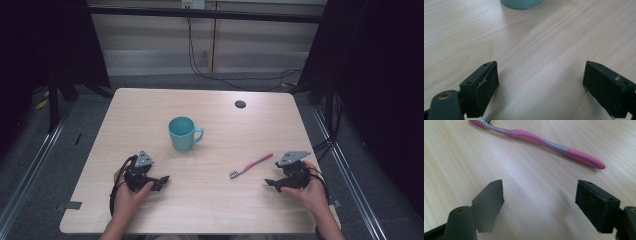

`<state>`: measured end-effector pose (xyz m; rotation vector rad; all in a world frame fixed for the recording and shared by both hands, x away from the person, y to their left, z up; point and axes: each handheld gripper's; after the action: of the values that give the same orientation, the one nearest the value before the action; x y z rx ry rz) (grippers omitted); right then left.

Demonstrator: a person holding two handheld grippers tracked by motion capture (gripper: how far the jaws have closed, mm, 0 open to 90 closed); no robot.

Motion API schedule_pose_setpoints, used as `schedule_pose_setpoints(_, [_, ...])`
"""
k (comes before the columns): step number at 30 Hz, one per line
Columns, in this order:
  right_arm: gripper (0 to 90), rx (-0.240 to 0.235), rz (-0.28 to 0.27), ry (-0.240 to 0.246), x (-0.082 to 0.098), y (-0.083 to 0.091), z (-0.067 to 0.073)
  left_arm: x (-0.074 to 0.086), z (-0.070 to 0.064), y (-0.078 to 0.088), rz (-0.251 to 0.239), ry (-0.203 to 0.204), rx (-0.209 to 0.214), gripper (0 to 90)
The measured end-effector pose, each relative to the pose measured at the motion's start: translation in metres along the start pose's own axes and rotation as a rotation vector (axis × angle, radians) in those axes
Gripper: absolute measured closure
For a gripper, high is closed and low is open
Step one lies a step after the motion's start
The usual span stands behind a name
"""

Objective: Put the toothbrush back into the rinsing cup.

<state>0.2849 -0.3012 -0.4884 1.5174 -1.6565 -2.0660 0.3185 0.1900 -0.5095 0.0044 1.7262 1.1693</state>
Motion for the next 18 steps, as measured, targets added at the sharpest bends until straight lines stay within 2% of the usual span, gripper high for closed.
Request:
schedule_pose_setpoints(6, [21.9,0.017,0.029,0.045,-0.017,0.001,-0.011,0.000,0.000,0.000,-0.002,0.001,0.004,12.9])
schedule_pose_setpoints(7, [22.0,0.032,0.047,0.061,-0.023,0.001,-0.015,0.000,0.000,0.000,-0.001,0.001,0.003,12.9])
schedule_pose_setpoints(9, [22.1,0.030,0.053,0.064,-0.024,0.001,-0.016,0.000,0.000,0.000,-0.002,0.001,0.003,12.9])
schedule_pose_setpoints(13, [23.4,0.035,0.094,0.115,-0.035,0.001,-0.024,0.000,0.000,0.000,0.000,0.001,0.004,12.9])
schedule_pose_setpoints(14, [23.4,0.035,0.094,0.115,-0.035,0.001,-0.024,0.000,0.000,0.000,0.000,0.001,0.004,12.9])
schedule_pose_setpoints(15, [25.2,0.049,0.109,0.147,-0.038,0.000,-0.025,0.000,0.000,0.000,0.000,0.001,0.005,12.9])
schedule_pose_setpoints(18, [26.9,0.042,0.123,0.164,-0.041,-0.001,-0.027,0.000,0.000,0.000,0.000,0.001,0.005,12.9])
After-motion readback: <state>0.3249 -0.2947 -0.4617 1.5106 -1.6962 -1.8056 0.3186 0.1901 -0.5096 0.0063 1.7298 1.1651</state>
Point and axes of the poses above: each handheld gripper's, and its own axes: y roughly backward along the jaws, x roughly out of its underside, z roughly to its left, and after that the axes turned 1 degree about x, right-handed
